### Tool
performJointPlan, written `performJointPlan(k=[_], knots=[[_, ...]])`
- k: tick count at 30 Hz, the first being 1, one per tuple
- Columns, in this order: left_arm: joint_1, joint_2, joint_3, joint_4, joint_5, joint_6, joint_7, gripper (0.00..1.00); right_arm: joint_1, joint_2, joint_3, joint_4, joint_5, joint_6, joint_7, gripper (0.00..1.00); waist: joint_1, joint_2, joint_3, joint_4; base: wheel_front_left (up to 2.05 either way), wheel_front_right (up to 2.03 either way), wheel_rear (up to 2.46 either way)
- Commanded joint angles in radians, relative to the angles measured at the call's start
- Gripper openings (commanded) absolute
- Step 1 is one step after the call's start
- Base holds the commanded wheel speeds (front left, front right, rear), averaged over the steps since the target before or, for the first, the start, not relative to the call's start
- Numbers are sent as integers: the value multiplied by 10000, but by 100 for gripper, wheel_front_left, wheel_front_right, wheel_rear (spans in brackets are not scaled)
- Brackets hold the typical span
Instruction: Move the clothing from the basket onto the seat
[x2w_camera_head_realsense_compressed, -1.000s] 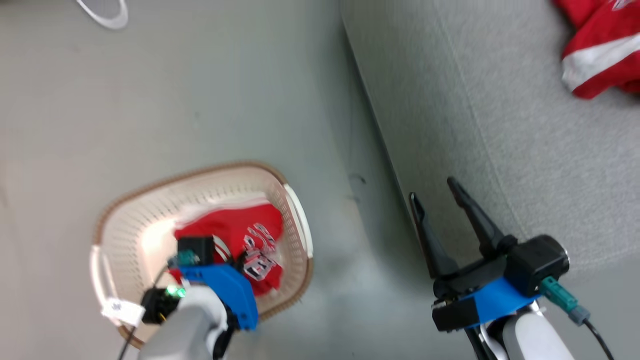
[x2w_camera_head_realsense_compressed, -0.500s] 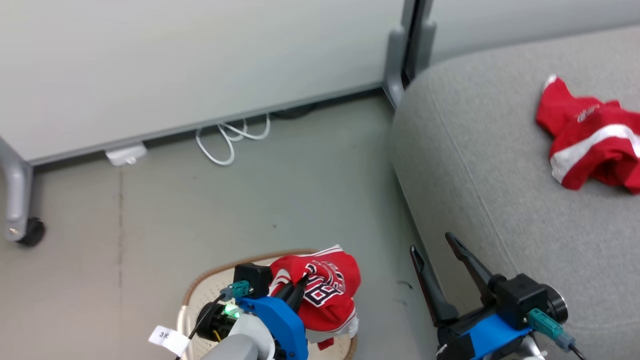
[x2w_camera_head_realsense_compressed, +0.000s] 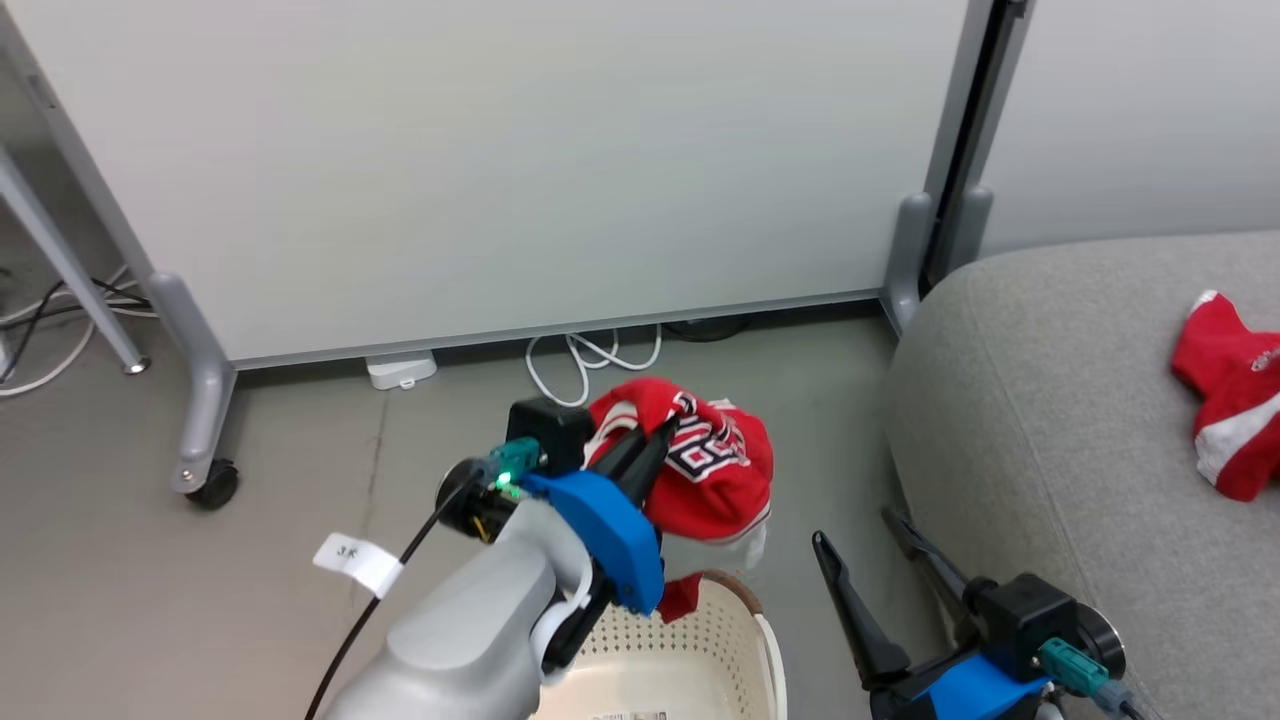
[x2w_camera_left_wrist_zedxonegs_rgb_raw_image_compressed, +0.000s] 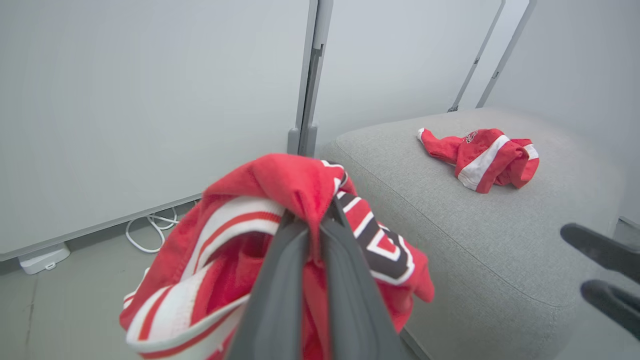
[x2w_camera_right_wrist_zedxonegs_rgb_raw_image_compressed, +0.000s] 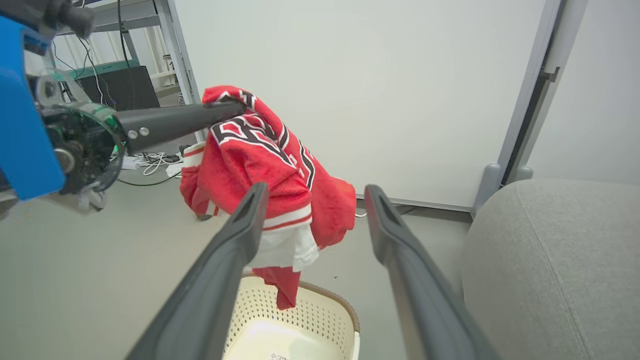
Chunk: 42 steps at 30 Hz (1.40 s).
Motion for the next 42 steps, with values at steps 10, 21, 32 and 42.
performJointPlan(k=[10, 21, 32, 42], knots=[[-1113, -40, -442, -330, -206, -23, -74, 0, 49, -8, 178, 247, 172, 5, 103, 100, 2, -1, -255, 410, 0, 0, 0], [-1210, -68, -849, -262, -481, -23, -198, 0, -804, -8, 340, 785, 217, 5, 419, 100, 2, -1, -202, 404, 0, 0, 0], [-1337, -74, -1315, -310, -712, -24, -244, 0, -2294, -120, 536, 2300, 558, 5, 1188, 100, 2, -1, -103, 485, 0, 0, 0], [-1462, -77, -1902, -538, -1032, -24, -234, 0, -3664, -400, 1449, 3984, 1341, 5, 1180, 100, 2, -1, -87, 598, 0, 0, 0]])
